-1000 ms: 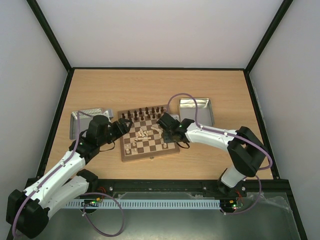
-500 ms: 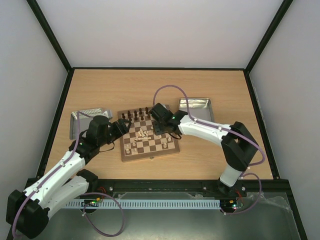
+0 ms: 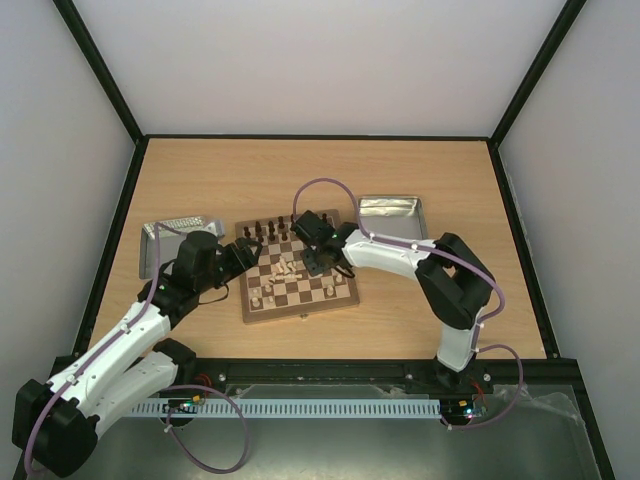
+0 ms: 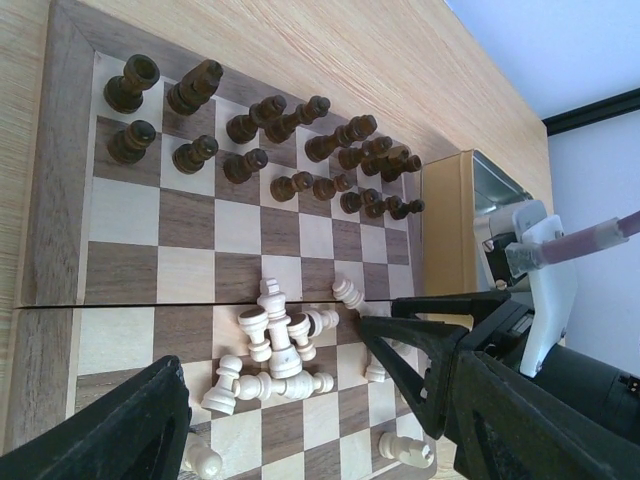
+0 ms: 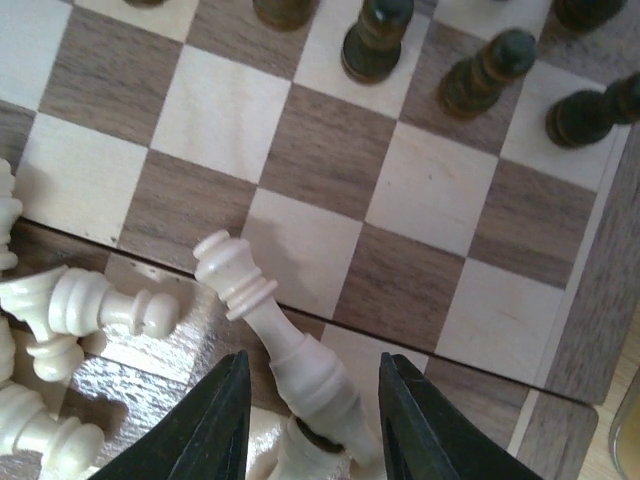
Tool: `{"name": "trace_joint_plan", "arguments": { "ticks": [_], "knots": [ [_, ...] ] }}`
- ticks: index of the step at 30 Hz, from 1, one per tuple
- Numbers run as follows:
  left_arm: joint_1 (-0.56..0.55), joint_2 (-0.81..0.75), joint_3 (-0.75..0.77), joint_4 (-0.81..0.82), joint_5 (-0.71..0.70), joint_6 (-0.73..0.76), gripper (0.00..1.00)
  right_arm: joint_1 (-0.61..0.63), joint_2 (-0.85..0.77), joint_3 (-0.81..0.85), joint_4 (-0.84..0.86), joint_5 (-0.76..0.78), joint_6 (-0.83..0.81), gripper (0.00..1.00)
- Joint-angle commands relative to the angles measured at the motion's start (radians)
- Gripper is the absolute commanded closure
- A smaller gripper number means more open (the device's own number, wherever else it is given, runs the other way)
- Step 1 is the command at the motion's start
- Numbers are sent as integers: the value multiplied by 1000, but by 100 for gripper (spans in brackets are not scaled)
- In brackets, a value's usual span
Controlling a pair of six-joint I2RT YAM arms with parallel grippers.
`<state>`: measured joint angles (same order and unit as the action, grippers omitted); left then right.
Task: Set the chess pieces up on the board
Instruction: Pick up the chess piece from the chessboard.
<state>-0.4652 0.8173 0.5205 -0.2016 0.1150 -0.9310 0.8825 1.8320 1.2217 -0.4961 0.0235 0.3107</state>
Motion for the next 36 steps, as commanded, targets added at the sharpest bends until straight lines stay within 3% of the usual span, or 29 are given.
{"name": "trace_joint_plan", "arguments": {
  "ticks": [1,18,36],
  "knots": [
    [7,6,23,-5,-6,14,26,-9,36,51,14,40,-49,66],
    [8,10,21,24,45,32,26,-28,20,48,31,-5,-65,86],
    [-31,37,-59,200,156,12,30,-41,-234,-58,162,-145,134,87]
  ]
}}
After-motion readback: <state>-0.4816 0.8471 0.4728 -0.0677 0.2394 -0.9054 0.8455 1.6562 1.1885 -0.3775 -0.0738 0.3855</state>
